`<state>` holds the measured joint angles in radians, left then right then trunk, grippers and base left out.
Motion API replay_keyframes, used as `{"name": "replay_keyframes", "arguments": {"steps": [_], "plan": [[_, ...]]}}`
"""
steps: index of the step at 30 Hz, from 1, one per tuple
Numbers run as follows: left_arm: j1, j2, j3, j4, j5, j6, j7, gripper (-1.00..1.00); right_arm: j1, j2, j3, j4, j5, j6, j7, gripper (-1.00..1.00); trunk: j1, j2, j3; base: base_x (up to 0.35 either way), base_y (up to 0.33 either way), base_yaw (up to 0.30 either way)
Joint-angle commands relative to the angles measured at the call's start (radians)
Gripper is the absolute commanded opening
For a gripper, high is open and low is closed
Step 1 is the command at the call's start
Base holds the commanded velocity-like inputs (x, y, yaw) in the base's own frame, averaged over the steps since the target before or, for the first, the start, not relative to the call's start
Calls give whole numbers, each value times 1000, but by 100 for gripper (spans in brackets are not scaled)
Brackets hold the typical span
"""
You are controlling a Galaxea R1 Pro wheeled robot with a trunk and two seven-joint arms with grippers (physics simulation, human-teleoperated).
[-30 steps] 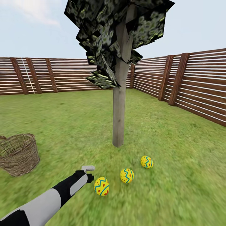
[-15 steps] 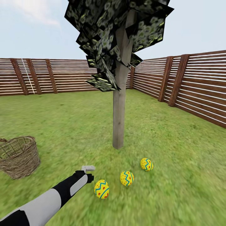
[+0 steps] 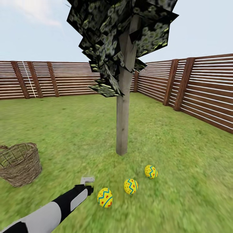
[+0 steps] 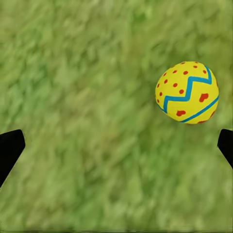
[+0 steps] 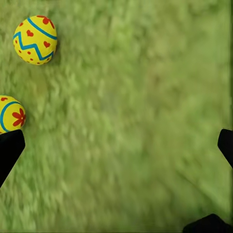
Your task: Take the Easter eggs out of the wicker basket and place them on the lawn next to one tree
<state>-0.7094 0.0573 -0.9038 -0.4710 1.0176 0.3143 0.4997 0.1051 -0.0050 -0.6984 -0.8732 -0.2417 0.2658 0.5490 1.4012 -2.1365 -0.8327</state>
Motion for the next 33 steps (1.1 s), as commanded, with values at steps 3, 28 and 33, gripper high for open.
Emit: {"name": "replay_keyframes", "arguments": {"steps": [3,28,33], "plan": [[16,3,-27,7,7,-26,-6,100,0,0,1,26,-10,-7,0,100,-12,21,9,0,0,0],[49,2,-55,15,6,-77,-16,100,-1,-2,-11,74,-10,-19,-3,100,-108,196,87,0,0,0],[99,2,-91,19,7,-134,-17,100,-1,-4,-12,95,-10,-20,-12,100,-127,231,103,0,0,0]]}}
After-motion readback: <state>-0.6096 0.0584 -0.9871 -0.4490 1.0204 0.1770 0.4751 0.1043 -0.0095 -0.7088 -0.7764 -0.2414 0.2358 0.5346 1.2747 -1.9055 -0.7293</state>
